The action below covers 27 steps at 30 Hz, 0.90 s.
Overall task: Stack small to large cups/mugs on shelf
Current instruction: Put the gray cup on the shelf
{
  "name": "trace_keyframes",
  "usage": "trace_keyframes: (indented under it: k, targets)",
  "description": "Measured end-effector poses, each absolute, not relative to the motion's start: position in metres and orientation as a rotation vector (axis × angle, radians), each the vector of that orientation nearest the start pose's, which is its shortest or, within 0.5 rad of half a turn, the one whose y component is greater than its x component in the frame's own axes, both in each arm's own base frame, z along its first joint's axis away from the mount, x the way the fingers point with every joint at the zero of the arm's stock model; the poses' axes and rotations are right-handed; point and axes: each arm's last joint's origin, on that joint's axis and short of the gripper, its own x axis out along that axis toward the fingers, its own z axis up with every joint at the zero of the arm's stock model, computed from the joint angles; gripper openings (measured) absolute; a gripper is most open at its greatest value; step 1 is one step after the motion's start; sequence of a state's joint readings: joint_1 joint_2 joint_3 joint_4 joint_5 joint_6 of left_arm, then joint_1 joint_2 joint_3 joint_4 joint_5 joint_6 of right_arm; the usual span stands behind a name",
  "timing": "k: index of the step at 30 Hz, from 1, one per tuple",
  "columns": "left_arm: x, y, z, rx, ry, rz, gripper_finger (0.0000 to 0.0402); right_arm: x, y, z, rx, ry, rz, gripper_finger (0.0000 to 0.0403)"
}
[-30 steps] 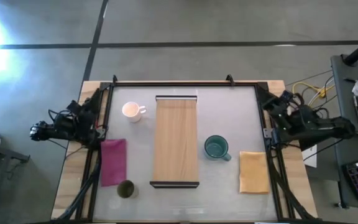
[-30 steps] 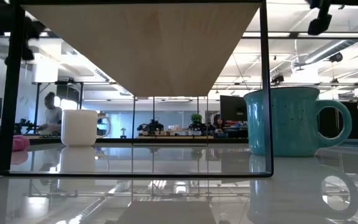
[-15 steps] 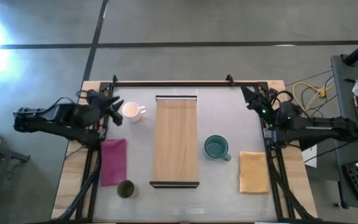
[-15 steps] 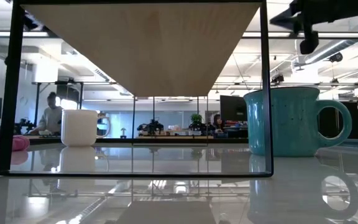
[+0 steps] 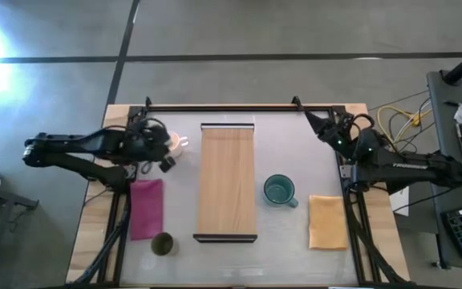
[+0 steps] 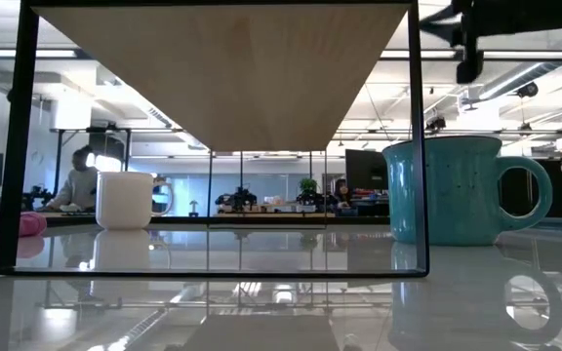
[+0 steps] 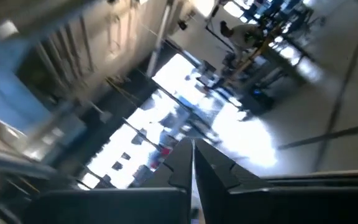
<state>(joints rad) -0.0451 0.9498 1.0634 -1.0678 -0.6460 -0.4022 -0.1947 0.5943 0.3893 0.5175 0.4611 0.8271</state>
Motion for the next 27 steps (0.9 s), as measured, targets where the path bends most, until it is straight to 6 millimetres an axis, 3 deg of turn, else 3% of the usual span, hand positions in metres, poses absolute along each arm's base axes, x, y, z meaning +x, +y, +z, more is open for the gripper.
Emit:
trace_keyframes:
  k: [2,5,9,12,15,18,22,27]
  targets:
    - [0.158,0.009,0.337,-0.072,0.722,0.661,0.0101,0.137,-0.041,0.294,0.909,-0.665,-0.458,0.0009]
    - [0.149,0.01,0.348,-0.096,0.653,0.614,0.0101,0.136,-0.044,0.3,0.86,-0.759,-0.531,0.0009]
    - [0.125,0.009,0.35,-0.157,0.725,0.567,0.0101,0.147,-0.045,0.294,0.795,-0.671,-0.553,0.0009]
    - [0.112,0.003,0.359,-0.335,0.731,0.361,0.0101,0.156,-0.046,0.293,0.771,-0.618,-0.515,0.0009]
    - [0.107,-0.004,0.363,-0.553,0.76,0.198,0.0101,0.169,-0.049,0.293,0.724,-0.541,-0.552,0.0011]
    - [0.104,-0.008,0.36,-0.638,0.888,0.133,0.01,0.186,-0.051,0.297,0.693,-0.421,-0.56,0.0026]
    - [0.105,-0.019,0.364,-0.561,1.062,0.084,0.0091,0.21,-0.054,0.314,0.649,-0.245,-0.542,0.0065]
    - [0.112,-0.041,0.379,-0.35,1.193,0.05,0.008,0.227,-0.059,0.335,0.606,-0.018,-0.651,0.0122]
